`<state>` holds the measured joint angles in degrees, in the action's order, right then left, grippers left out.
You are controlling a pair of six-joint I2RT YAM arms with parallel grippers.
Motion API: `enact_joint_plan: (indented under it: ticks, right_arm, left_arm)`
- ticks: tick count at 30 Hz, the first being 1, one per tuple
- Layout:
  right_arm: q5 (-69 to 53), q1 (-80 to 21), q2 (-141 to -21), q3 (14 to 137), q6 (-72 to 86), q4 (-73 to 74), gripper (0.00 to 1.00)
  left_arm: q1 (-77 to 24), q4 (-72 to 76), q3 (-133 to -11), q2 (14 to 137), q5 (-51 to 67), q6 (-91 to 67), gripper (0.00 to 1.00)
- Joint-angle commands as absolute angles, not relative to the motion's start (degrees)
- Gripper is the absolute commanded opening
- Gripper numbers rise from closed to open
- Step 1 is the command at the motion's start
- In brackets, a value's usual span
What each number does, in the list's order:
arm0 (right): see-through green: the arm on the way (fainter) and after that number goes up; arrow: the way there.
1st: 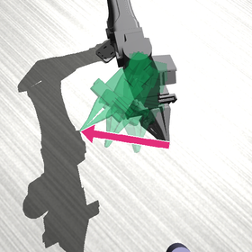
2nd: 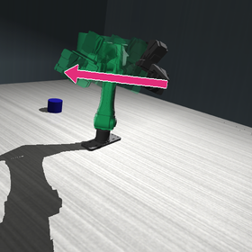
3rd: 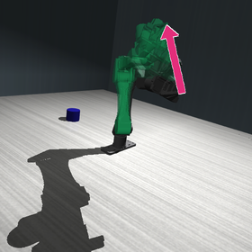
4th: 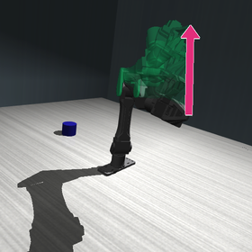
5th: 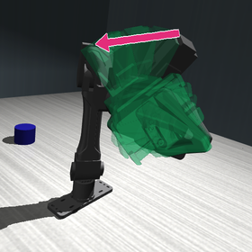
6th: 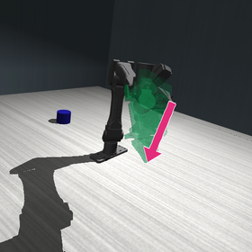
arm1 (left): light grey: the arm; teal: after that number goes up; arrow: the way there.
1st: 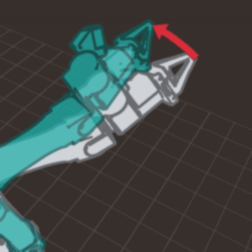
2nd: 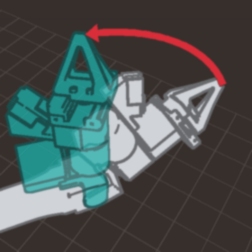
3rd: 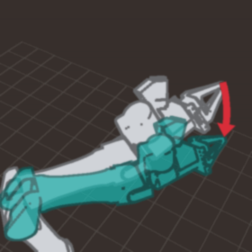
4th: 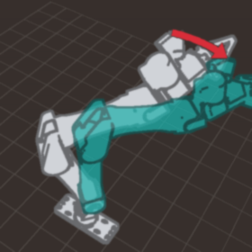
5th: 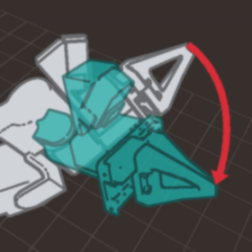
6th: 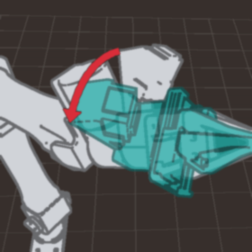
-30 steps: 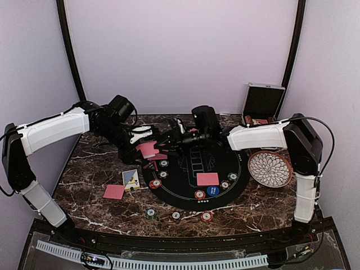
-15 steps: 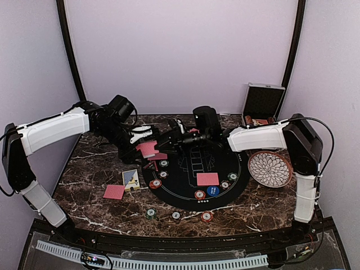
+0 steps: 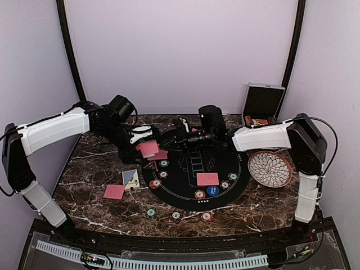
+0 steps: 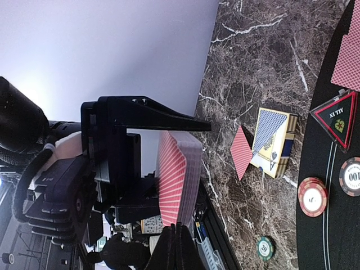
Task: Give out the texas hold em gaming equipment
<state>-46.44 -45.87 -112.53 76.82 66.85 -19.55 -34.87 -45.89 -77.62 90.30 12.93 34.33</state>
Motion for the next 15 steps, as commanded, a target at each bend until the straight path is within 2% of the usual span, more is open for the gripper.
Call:
enact_joint_plan:
  ticks: [1, 3, 6, 8, 11, 15]
  right_arm:
    - [-47.84, -44.85, -109.21, 74.65, 69.93, -26.42, 0.0]
    - [-48.03, -44.61, -108.91, 73.5, 71.66, -28.88, 0.0]
    - [-47.72, -44.82, -109.19, 73.37, 71.15, -27.98, 0.22]
    - [-47.57, -45.03, -109.47, 73.07, 70.81, -27.72, 0.3]
    - [-47.36, -45.59, -110.21, 73.37, 69.96, -26.69, 0.34]
    - [-47.85, -46.53, -112.0, 74.96, 69.83, -26.11, 0.33]
  left_arm:
    - [-34.59, -45.26, -77.61, 89.53, 12.87, 35.24, 0.0]
    - [-34.62, -45.33, -77.53, 89.48, 12.85, 35.24, 0.0]
    - [-34.63, -45.35, -77.48, 89.44, 12.92, 35.17, 0.0]
    - [-34.58, -45.41, -77.5, 89.4, 12.97, 35.16, 0.0]
    - [-34.62, -45.41, -77.52, 89.32, 12.98, 35.16, 0.0]
    - [-34.63, -45.39, -77.53, 89.38, 13.07, 35.06, 0.0]
